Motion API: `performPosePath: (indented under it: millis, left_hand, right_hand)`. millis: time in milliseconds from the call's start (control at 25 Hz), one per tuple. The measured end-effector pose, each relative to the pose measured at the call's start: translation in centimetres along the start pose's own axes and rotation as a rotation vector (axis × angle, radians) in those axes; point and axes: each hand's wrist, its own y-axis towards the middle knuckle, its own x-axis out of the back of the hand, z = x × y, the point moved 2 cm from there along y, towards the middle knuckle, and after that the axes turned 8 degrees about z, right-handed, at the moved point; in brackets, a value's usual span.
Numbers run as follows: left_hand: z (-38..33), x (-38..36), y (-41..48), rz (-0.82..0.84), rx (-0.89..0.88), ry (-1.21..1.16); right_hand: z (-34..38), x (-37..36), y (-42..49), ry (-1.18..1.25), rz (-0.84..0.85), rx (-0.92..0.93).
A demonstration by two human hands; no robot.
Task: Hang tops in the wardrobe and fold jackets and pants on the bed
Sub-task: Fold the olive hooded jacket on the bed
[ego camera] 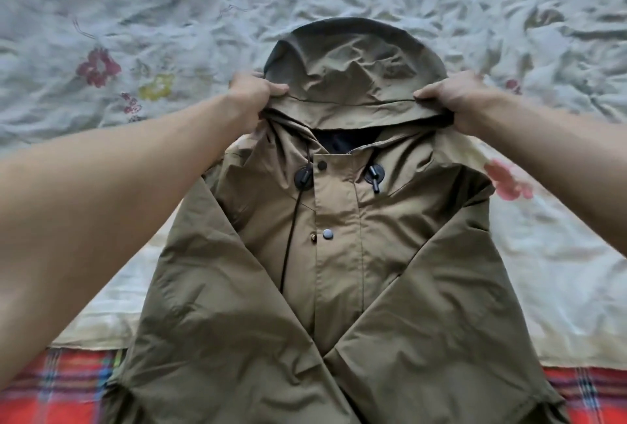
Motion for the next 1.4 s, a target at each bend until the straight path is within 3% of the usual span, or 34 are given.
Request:
performPosePath:
  millis: [120,280,400,480,560,640,760,880,1040,1080,1160,1240,1320,1400]
  left_hand:
    - [-0.7,0.3,-2.8,0.023,-0.162,-0.125]
    - [-0.7,2.7,-10.7,0.113,-0.382,-0.168]
    - [2.6,4.6,-20.3,0.216,-0.456,-0.093]
    - [7.5,6.0,-26.4,0.260,-0.470,0.088]
    - [14.1,7.0,-30.7,0.228,-0.323,0.355]
    - [18.9,6.5,-33.2,0.157,-0.102,0.305]
    - [22.0,3.9,-34.0,-0.048,0.116,-0.060]
    - [22.2,2.3,-33.9,-0.174,0.131,-0.051]
    - [22.0,1.8,-33.5,-0.221,0.094,0.215]
    - [22.2,2.1,-33.5,-0.227,0.094,0.226]
    - [22.8,3.2,-33.6,-0.234,0.110,0.022]
    - [23.7,4.0,-34.6,-0.140,0.187,-0.274]
    - [24.3,3.7,-36.2,0.002,0.311,-0.398]
    - [25.1,3.1,-37.3,0.065,0.371,-0.347]
  right_hand:
    - [-0.6,1.1,-1.6,0.044,0.005,0.119]
    - [-0.9,3.4,-11.2,0.039,0.007,0.379]
    - [-4.5,4.4,-21.8,-0.134,0.076,0.675]
    - [-10.0,4.9,-27.6,-0.371,0.137,0.743]
    - [-16.9,4.8,-31.6,-0.621,0.258,0.617]
    - [-22.2,4.1,-34.2,-0.653,0.282,0.433]
    - [-24.5,1.9,-35.2,-0.313,0.040,0.151]
    - [-24.4,-0.1,-34.8,-0.066,-0.116,-0.084]
    - [-24.1,-1.4,-34.3,-0.338,-0.112,-0.182]
    - [-24.2,-1.4,-34.4,-0.299,-0.087,-0.161]
    - [-24.4,-0.9,-34.9,0.150,-0.030,-0.110]
    - [-25.1,-0.5,-35.8,0.558,0.014,-0.134]
    - [-26.3,-0.5,-36.7,0.631,0.012,-0.194]
    - [-27.2,-0.9,-37.4,0.549,0.021,-0.209]
